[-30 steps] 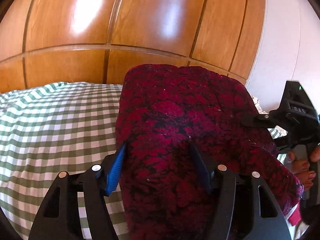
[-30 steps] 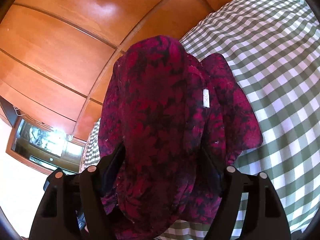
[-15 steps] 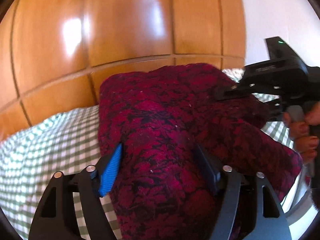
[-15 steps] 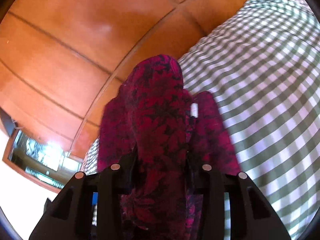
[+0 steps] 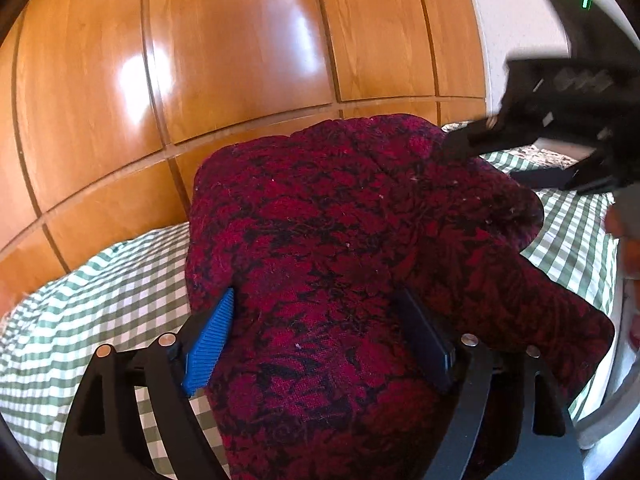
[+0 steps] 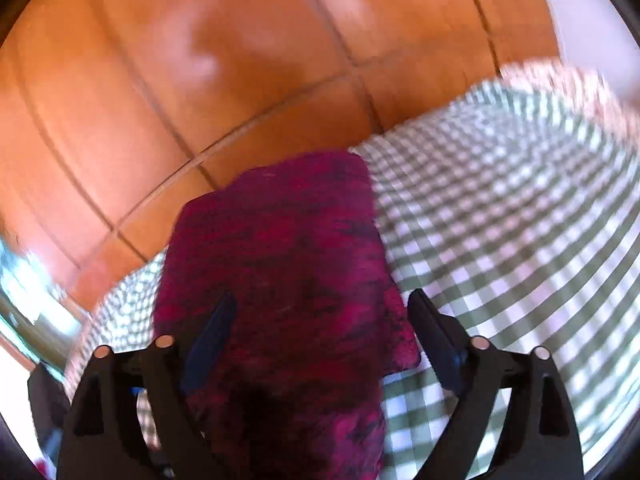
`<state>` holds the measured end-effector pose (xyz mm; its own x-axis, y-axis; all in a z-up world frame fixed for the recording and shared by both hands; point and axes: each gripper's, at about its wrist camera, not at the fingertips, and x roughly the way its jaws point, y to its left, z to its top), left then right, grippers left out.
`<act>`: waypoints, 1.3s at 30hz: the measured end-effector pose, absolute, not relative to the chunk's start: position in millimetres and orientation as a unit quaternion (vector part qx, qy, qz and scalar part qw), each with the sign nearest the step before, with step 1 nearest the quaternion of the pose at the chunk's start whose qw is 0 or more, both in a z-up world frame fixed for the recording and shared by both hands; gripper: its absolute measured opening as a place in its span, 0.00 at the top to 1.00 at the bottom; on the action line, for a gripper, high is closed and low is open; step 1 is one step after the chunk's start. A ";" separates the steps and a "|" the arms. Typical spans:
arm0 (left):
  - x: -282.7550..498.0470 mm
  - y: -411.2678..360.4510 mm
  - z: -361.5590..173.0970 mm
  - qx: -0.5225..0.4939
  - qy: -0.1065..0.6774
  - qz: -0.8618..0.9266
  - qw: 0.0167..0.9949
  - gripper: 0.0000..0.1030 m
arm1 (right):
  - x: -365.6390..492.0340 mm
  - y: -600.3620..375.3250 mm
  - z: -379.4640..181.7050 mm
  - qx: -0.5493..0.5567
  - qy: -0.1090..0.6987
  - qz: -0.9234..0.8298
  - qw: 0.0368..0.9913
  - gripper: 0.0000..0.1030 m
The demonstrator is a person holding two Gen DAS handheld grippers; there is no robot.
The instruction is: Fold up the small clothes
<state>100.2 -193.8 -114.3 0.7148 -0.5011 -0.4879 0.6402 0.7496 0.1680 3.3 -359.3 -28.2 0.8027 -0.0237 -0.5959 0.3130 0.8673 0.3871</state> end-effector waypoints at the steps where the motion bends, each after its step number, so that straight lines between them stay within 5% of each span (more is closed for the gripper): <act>1: 103.9 -192.9 -115.1 0.164 0.209 -0.313 0.912 0.22 | 2.5 -346.0 -24.1 0.217 0.304 -0.086 0.923 0.14; 10: 86.8 -167.9 -104.4 0.115 0.184 -0.367 0.905 0.20 | 23.7 -336.0 -61.0 0.134 0.377 -0.159 0.903 0.15; 21: 126.6 -168.4 -57.4 0.097 0.182 -0.344 0.916 0.18 | 6.3 -377.3 -91.9 0.250 0.375 -0.121 0.884 0.17; 28: 189.0 -227.9 -104.8 0.183 0.297 -0.305 0.886 0.12 | 12.2 -386.7 -110.4 0.274 0.377 -0.096 0.879 0.09; 39: 189.4 -219.9 -114.5 0.171 0.284 -0.303 0.893 0.11 | 13.1 -387.2 -85.3 0.281 0.342 -0.092 0.892 0.04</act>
